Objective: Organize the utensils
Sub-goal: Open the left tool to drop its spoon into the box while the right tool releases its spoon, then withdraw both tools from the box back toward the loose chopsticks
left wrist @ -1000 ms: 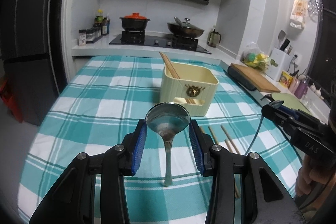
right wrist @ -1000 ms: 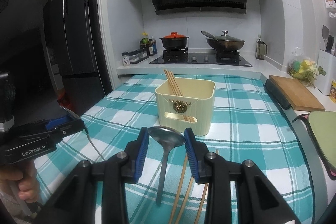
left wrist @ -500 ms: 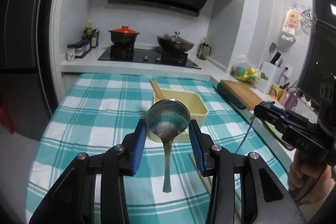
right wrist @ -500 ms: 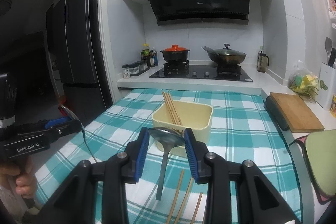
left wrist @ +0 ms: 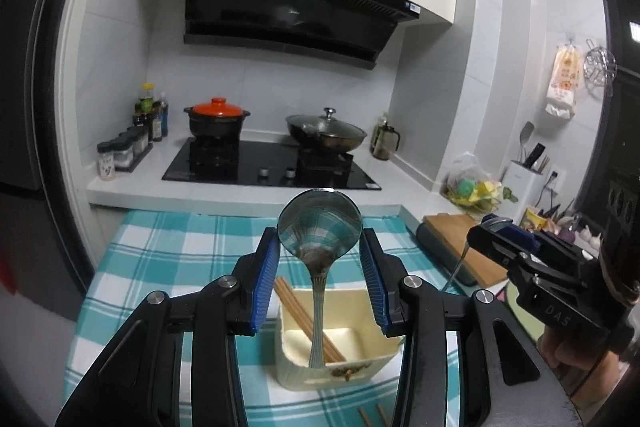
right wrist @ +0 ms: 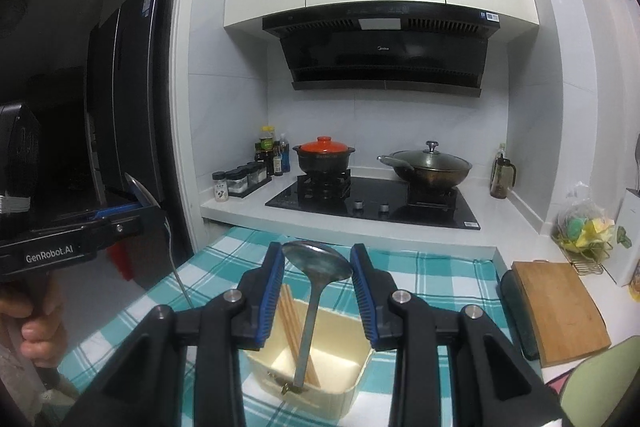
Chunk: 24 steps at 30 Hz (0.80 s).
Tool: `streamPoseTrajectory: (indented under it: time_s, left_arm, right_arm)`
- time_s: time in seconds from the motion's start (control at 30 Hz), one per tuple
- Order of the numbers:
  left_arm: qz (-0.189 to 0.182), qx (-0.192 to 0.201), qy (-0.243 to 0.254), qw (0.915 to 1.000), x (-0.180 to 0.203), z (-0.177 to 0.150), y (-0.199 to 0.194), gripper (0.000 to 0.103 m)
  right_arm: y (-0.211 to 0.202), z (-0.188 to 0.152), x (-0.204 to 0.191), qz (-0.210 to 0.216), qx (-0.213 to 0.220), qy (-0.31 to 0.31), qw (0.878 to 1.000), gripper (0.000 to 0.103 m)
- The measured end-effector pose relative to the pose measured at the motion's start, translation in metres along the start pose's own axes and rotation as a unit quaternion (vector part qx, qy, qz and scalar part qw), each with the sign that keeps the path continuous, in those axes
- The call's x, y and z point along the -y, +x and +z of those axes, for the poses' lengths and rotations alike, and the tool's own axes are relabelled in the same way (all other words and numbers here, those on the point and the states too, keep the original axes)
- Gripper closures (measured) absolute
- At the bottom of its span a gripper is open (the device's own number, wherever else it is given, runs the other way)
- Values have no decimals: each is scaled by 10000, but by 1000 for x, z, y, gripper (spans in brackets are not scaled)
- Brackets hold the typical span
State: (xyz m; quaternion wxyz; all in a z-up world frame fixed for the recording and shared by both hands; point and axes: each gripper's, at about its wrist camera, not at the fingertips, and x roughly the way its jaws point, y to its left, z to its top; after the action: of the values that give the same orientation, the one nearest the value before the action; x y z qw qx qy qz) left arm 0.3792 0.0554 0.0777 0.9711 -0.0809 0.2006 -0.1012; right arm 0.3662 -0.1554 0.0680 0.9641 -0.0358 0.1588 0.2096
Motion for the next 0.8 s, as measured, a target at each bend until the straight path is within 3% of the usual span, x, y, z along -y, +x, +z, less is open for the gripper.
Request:
streamPoseTrajectory:
  time_s: [0.2,0.43,0.6,0.7,0.8]
  left_arm:
    - [98,-453,-64,9989,-5,-18,66,62]
    - [239,-1286,-185,9912,-18,-64,130,62]
    - [478,-1603,-120,9858,-22,-74,162,60]
    - [583,-1505,-65,9869,-22,-60,156,56]
    - [597,-1124,-21,9919,-22,-30,120,39]
  right_arm:
    - [54,-12,16,-23,-318,-48,9995,69]
    - [119,-61,30,99,-1365,101,9905,69]
    - [155,-85,43,104,-1875,388,9814,68]
    - [167,-78,46,48,-1892,441,9809,68]
    - [151,-49,46,90,-1579,480,9862,68]
